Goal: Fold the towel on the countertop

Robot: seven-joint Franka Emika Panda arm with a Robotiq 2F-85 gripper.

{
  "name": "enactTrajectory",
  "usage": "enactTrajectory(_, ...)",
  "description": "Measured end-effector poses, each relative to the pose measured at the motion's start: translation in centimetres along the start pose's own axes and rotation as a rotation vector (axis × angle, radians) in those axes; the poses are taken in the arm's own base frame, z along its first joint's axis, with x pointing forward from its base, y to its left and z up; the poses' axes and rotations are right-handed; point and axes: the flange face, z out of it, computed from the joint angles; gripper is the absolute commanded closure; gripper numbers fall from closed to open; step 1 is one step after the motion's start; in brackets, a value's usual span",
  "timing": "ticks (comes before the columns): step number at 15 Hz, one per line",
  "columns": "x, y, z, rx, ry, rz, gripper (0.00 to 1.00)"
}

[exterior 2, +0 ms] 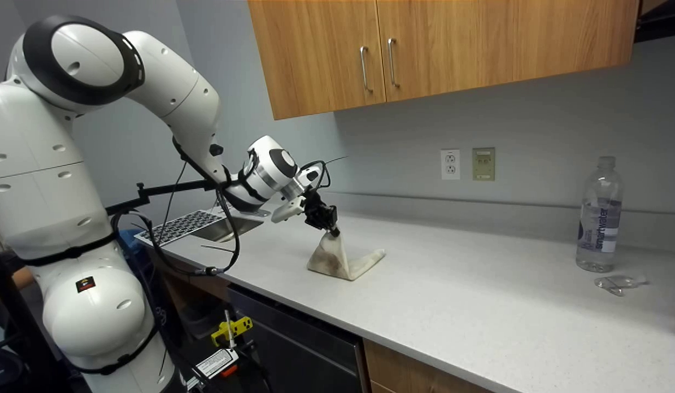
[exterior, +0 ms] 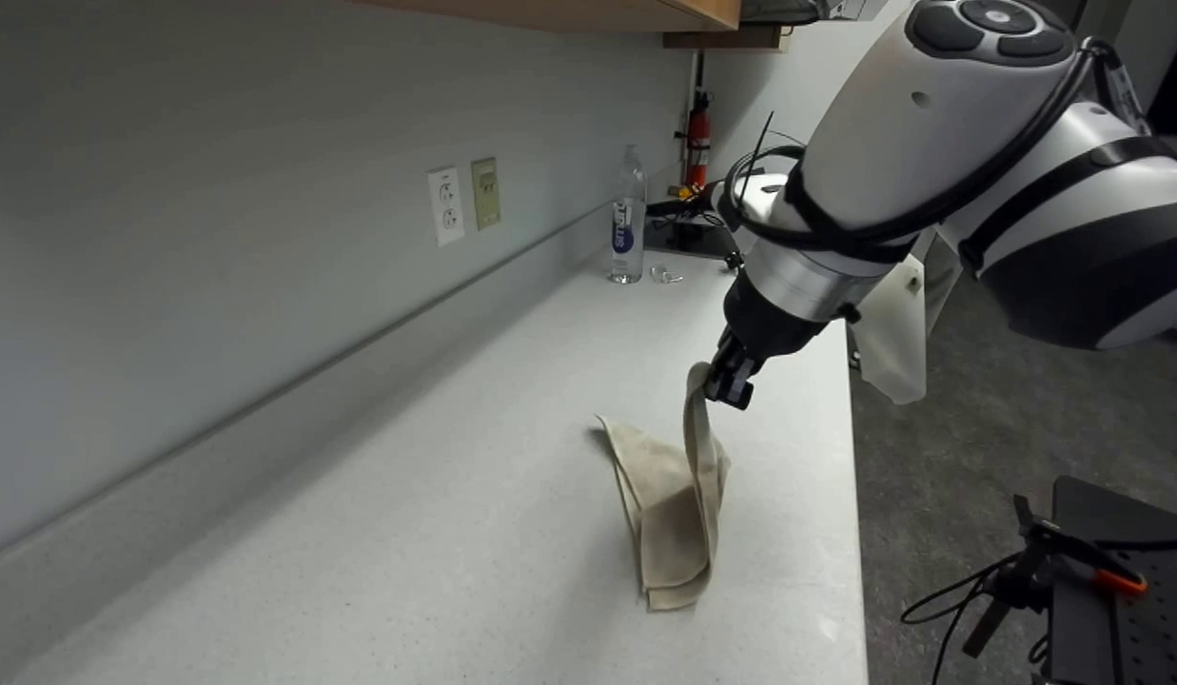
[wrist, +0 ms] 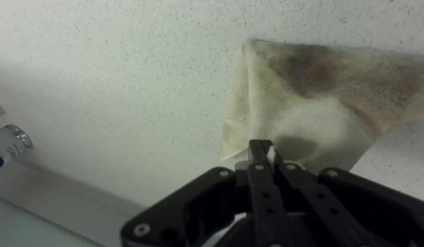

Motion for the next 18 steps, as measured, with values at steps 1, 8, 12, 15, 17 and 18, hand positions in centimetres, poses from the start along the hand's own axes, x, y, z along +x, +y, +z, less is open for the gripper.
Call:
enactTrajectory(1,0.14,0.0,-0.04,-0.005,0.026,-0.004,0.99)
enactTrajectory(8,0.46,0.07,0.23,-0.04,0.096,-0.005,0.99)
enactTrajectory(12,0.25,-0.17,0.76,-0.036,0.085,-0.004,0.98)
enactTrajectory(15,0.24,-0.19,0.77,-0.036,0.084,-0.004,0.98)
enactTrajectory(17,0.24,-0.19,0.77,-0.036,0.084,-0.005,0.98)
enactTrajectory(18,0.24,-0.19,0.77,-0.036,0.084,-0.005,0.98)
